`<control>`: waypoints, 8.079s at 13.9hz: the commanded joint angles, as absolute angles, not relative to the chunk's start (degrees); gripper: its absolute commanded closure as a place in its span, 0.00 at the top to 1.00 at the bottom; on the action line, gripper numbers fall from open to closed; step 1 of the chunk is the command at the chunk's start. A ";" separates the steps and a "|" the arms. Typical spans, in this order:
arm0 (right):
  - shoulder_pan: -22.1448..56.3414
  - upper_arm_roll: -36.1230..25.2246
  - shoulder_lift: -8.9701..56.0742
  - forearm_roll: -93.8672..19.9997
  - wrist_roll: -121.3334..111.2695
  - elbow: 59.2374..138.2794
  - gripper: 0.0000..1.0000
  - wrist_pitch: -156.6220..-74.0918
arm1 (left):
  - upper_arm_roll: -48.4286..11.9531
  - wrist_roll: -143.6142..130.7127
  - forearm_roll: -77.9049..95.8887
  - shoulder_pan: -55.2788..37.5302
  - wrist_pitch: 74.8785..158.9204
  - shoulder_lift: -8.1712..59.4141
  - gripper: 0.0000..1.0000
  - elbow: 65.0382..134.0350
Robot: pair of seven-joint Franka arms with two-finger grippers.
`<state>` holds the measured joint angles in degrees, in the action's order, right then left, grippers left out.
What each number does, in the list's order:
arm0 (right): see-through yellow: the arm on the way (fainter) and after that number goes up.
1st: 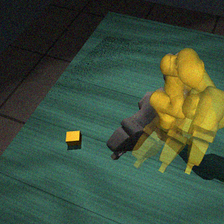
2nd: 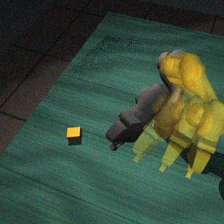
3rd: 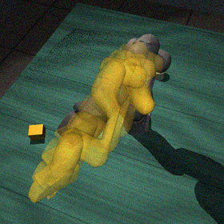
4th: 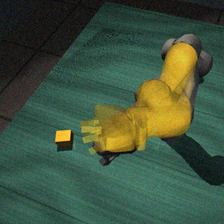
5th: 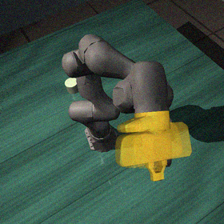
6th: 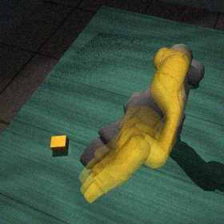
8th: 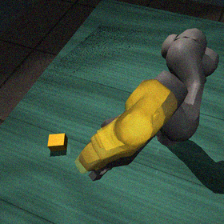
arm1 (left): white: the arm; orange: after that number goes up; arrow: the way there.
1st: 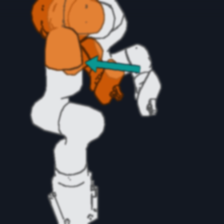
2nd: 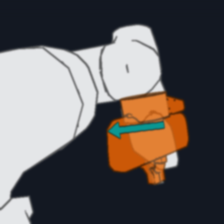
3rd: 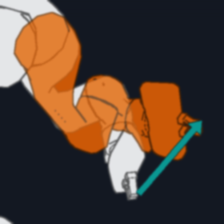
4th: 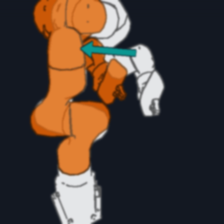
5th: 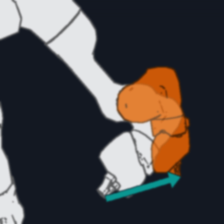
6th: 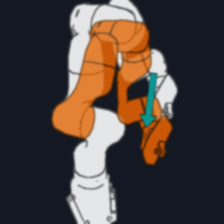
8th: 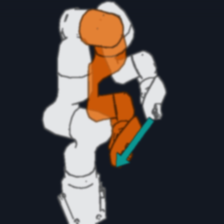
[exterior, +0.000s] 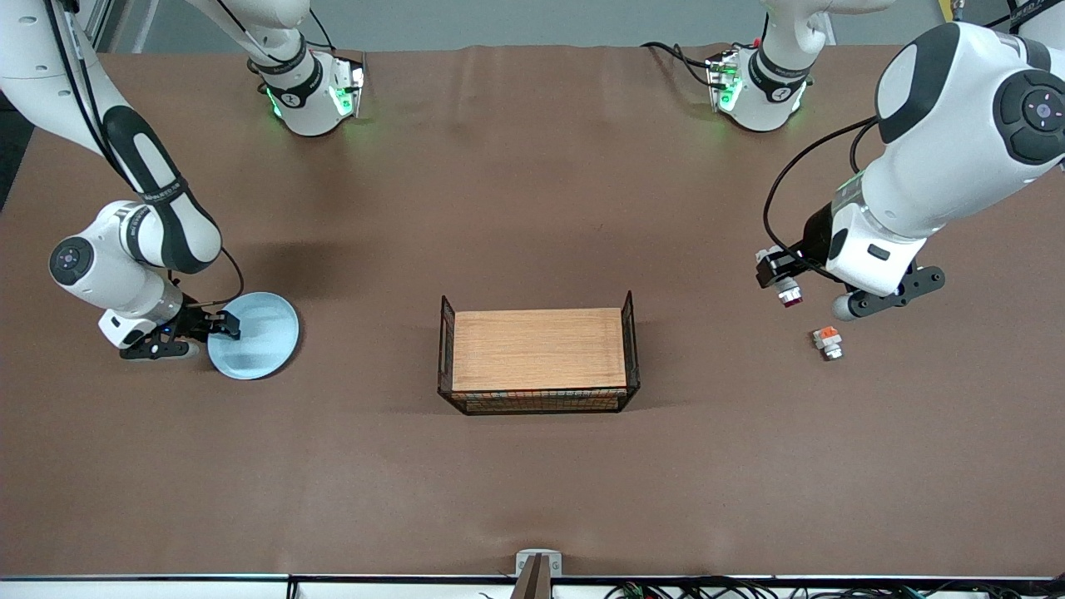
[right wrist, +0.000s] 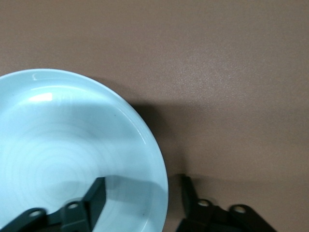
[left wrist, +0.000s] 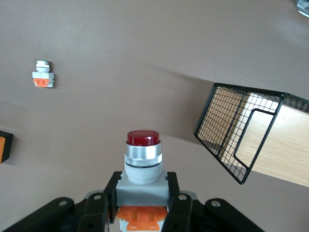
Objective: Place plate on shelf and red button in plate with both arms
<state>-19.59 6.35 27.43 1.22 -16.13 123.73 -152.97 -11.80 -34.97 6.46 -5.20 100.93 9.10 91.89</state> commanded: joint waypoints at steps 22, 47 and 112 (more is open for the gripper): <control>-1.97 9.67 2.99 -5.79 53.44 95.46 0.00 -91.41 | -11.95 -37.09 6.94 -4.83 99.49 9.23 0.31 90.62; 37.61 9.14 27.42 8.17 143.25 75.32 0.00 -106.61 | -18.97 -68.10 7.21 -5.80 99.40 9.40 0.32 86.48; -0.86 8.70 15.30 2.20 17.17 73.48 1.00 -80.60 | -1.33 -123.49 -1.23 -41.30 122.15 43.77 0.32 67.41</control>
